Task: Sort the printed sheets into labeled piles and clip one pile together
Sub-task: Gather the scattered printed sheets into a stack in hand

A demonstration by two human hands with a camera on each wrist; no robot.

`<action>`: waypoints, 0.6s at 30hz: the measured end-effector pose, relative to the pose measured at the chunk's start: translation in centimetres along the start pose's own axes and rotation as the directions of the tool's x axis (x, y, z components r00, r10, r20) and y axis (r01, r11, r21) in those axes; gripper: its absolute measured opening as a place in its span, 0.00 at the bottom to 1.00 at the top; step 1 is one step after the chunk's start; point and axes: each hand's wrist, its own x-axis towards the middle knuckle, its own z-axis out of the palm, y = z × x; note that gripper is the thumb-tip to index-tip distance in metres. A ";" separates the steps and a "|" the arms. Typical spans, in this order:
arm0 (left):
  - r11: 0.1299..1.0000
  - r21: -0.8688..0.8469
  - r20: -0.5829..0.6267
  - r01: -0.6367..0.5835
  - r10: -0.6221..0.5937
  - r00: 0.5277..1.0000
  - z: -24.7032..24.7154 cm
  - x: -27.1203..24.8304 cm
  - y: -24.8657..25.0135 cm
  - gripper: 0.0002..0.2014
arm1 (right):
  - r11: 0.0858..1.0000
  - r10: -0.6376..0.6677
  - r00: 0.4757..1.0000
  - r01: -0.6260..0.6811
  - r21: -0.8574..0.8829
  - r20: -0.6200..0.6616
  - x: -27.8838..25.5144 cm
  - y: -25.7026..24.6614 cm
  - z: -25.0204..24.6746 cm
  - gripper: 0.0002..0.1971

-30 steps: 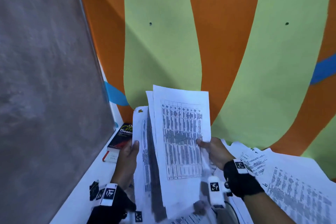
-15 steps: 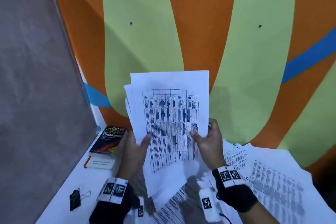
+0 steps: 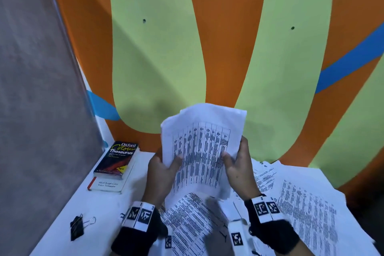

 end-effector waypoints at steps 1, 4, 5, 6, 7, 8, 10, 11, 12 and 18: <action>1.000 -0.029 -0.010 -0.007 0.007 1.000 -0.2 0.0 0.6 0.06 | 1.000 -0.014 1.000 0.014 0.012 0.008 0.0 -0.6 0.2 0.25; 0.998 -0.058 0.021 0.010 -0.008 1.000 -0.6 0.0 0.9 0.09 | 1.000 0.002 1.000 -0.002 0.016 0.007 -0.4 -0.4 0.4 0.27; 0.998 -0.055 0.037 0.034 -0.032 0.999 -0.6 -0.1 0.5 0.09 | 1.000 0.029 1.000 -0.029 -0.007 0.009 -0.7 0.0 0.5 0.27; 0.997 -0.054 0.048 0.060 -0.058 0.997 -0.6 -0.2 0.1 0.10 | 0.997 0.059 0.998 -0.059 -0.040 0.016 -0.9 0.7 0.6 0.26; 0.995 -0.049 0.047 0.082 -0.080 0.996 -0.7 -0.3 -0.5 0.10 | 0.994 0.084 0.996 -0.082 -0.077 0.028 -1.2 1.2 0.7 0.25; 0.994 -0.043 0.043 0.097 -0.096 0.994 -0.6 -0.3 -0.7 0.10 | 0.989 0.094 0.995 -0.089 -0.116 0.039 -1.4 1.6 0.7 0.23; 0.995 -0.034 0.027 0.098 -0.097 0.995 -0.7 -0.3 -0.6 0.10 | 0.984 0.069 0.996 -0.060 -0.170 0.050 -1.5 1.7 0.9 0.21; 0.995 -0.036 0.021 0.090 -0.089 0.996 -0.8 -0.2 -0.6 0.09 | 0.982 0.054 0.998 -0.046 -0.184 0.039 -1.3 1.4 1.0 0.20; 0.995 -0.040 0.023 0.091 -0.090 0.996 -0.7 -0.2 -0.7 0.06 | 0.981 0.045 0.998 -0.037 -0.188 0.038 -1.2 1.3 1.1 0.20; 0.988 0.077 0.000 0.138 -0.138 0.990 -0.3 -0.7 -2.8 0.10 | 0.857 0.329 0.928 -0.217 -0.467 0.173 -2.1 3.7 -1.1 0.19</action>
